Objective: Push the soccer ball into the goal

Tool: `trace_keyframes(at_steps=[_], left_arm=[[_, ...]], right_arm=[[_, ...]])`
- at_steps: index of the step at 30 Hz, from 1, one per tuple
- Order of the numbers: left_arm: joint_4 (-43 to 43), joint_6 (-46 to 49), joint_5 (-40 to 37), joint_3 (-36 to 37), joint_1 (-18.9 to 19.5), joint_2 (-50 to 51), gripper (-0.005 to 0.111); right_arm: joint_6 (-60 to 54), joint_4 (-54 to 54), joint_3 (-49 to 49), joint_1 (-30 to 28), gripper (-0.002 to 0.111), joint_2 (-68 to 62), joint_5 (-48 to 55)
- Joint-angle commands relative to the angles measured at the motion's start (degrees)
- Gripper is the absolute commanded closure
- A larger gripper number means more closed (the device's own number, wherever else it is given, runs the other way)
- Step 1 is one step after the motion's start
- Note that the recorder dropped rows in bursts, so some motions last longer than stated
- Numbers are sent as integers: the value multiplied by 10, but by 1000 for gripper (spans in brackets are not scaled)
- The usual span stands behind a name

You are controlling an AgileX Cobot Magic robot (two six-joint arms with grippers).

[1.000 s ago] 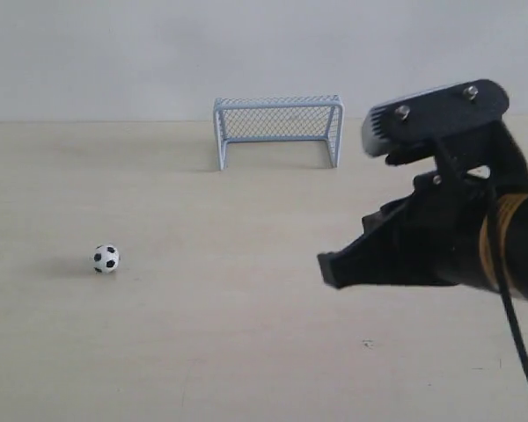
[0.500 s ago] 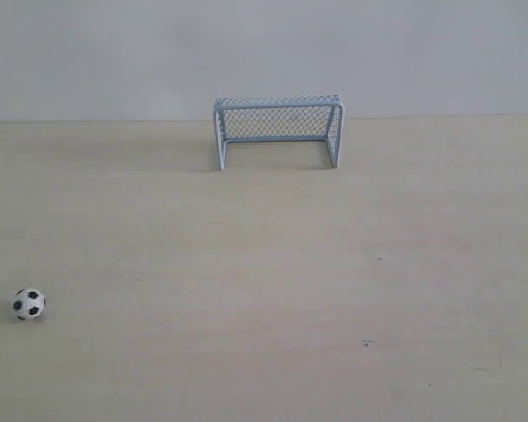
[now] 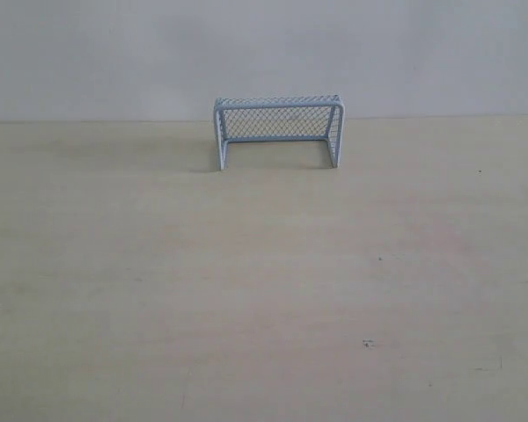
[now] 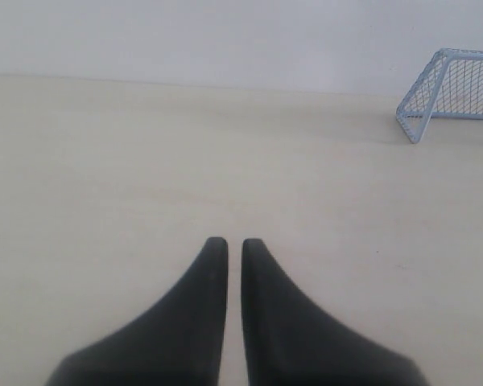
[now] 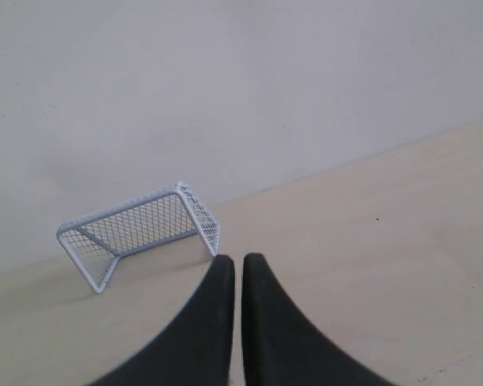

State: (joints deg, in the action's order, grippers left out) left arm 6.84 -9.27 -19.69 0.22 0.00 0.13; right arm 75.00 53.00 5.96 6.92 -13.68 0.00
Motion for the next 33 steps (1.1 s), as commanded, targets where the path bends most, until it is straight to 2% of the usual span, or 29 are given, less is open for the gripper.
trace_keyframes(at_steps=[1, 7, 22, 24, 25, 28, 30, 33], left_arm=[[1, -2, 2, -2, 1, -1, 100], [1, -2, 2, -2, 1, -1, 100], [1, -2, 2, -2, 1, -1, 100], [1, -2, 2, -2, 1, -1, 100], [1, -2, 2, -2, 1, -1, 100], [1, -2, 2, -2, 1, -1, 100], [1, -2, 2, -2, 1, -1, 100], [1, -2, 2, -2, 1, -1, 100]], right_arm=[[-4, 1, -24, -13, 108, 46, -23], [-4, 1, -60, -24, 108, 137, -39], [-8, 1, -60, -24, 108, 137, -17], [-29, -35, -60, -24, 108, 137, -11], [-61, -73, -60, -24, 108, 137, -5], [-264, -278, -60, -24, 108, 137, 30], [-463, -450, -60, -24, 108, 137, 67], [-644, -561, -60, -24, 108, 137, 99]])
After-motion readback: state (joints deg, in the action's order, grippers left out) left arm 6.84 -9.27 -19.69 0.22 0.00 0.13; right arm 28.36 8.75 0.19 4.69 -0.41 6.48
